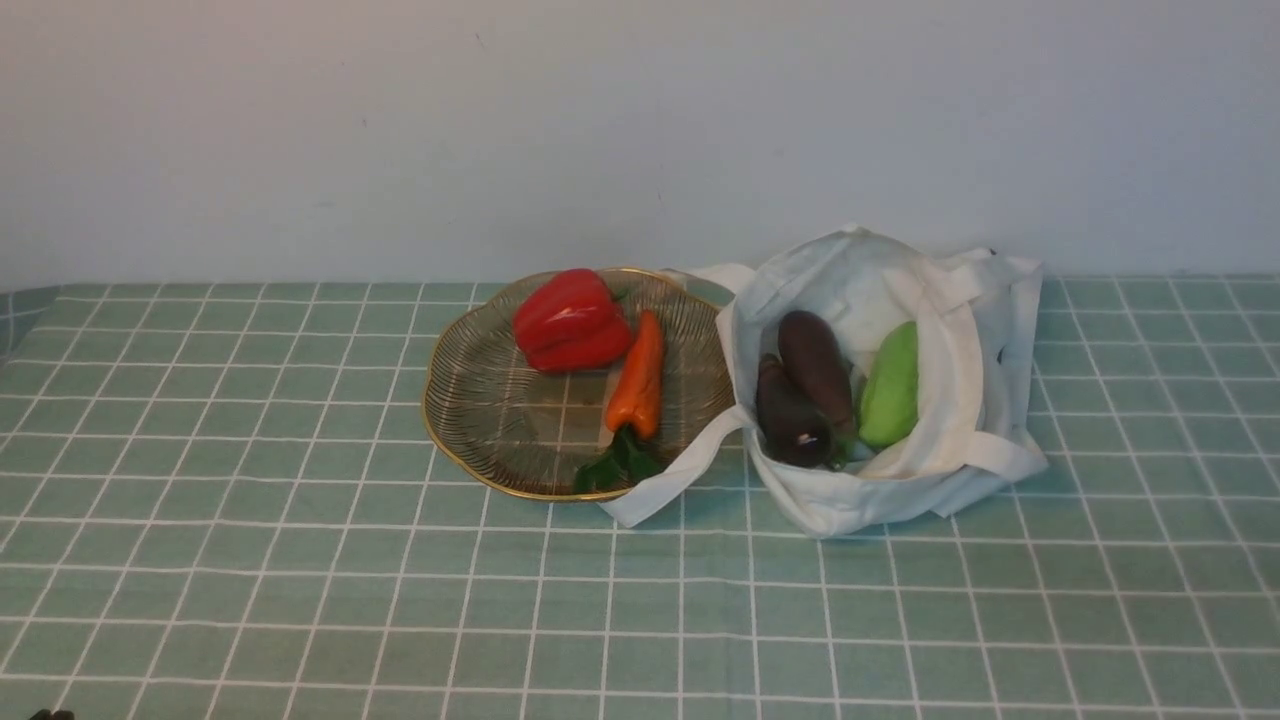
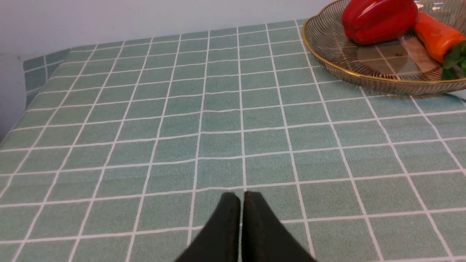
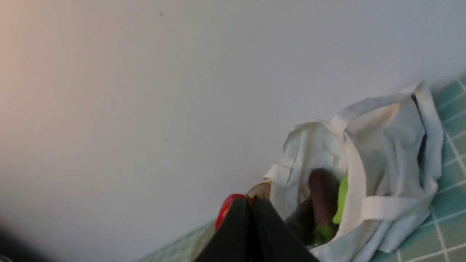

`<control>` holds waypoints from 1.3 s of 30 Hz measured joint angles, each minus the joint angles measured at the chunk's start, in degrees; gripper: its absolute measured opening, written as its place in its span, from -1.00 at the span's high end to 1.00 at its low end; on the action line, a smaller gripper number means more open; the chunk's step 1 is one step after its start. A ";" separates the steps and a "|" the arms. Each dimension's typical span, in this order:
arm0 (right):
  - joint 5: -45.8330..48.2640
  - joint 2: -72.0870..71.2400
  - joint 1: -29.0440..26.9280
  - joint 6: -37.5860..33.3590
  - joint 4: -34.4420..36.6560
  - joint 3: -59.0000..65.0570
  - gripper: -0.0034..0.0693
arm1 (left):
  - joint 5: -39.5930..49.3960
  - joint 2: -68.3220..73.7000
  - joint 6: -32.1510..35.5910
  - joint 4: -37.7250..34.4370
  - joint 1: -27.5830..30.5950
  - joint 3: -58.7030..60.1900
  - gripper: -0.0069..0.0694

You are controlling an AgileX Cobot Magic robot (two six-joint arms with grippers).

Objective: Take vegetables from cloth bag on blue coffee tablecloth place on plate.
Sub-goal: 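Reach into the white cloth bag and grasp a vegetable inside with the right gripper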

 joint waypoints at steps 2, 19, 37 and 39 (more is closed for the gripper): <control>3.27 3.47 0.00 -0.14 -4.75 -3.76 0.95 | 0.00 0.00 0.00 0.00 0.00 0.00 0.83; 29.16 57.22 6.30 -20.80 -8.03 -29.68 0.94 | 0.00 0.00 0.00 0.00 0.00 0.00 0.83; 27.78 100.73 17.13 -13.30 -17.12 -66.41 0.32 | 0.00 0.00 0.00 0.00 0.00 0.00 0.83; 27.64 102.96 17.13 -13.13 -17.26 -67.97 0.12 | 0.00 0.00 0.00 0.00 0.00 0.00 0.83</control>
